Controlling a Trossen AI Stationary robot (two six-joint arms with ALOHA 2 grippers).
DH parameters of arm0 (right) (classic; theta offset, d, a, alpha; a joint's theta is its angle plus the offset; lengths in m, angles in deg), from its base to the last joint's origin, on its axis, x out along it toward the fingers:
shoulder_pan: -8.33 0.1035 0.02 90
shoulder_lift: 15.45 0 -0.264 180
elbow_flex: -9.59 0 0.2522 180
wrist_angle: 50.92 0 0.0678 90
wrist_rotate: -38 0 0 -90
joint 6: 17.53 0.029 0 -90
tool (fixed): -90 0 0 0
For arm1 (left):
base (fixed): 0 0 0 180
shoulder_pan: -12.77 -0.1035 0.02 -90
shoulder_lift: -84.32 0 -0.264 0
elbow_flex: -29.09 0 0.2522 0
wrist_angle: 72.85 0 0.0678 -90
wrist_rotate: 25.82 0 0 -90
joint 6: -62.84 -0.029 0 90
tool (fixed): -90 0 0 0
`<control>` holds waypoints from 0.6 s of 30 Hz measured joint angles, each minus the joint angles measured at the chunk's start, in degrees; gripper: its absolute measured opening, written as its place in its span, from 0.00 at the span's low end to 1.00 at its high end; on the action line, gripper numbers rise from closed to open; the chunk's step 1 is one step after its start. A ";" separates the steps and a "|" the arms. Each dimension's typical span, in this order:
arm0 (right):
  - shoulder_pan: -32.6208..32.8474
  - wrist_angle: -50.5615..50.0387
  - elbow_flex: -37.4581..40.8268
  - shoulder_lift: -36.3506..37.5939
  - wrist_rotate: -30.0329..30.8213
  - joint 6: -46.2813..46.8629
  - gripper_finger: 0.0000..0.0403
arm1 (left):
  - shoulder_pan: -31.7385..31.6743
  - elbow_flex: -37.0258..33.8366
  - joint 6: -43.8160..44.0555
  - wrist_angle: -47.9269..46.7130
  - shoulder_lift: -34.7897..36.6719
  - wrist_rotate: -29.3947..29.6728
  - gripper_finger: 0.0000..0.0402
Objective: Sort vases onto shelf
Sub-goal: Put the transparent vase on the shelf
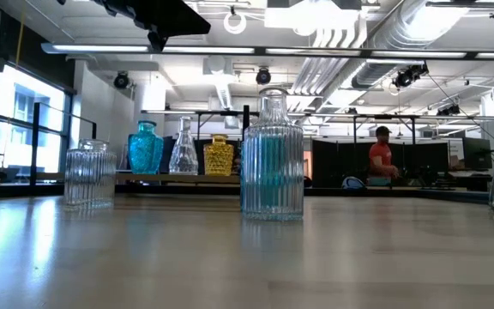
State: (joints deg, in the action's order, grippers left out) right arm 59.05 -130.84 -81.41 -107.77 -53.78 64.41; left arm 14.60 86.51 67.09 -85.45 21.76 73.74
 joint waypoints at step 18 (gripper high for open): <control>-7.84 3.93 -1.34 0.00 -3.51 -19.81 0.04 | 0.63 0.04 1.82 4.96 -6.38 -6.75 0.00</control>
State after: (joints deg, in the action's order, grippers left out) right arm 51.21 -126.92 -82.75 -107.77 -57.29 44.60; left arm 15.23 86.56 68.91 -80.49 15.39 66.99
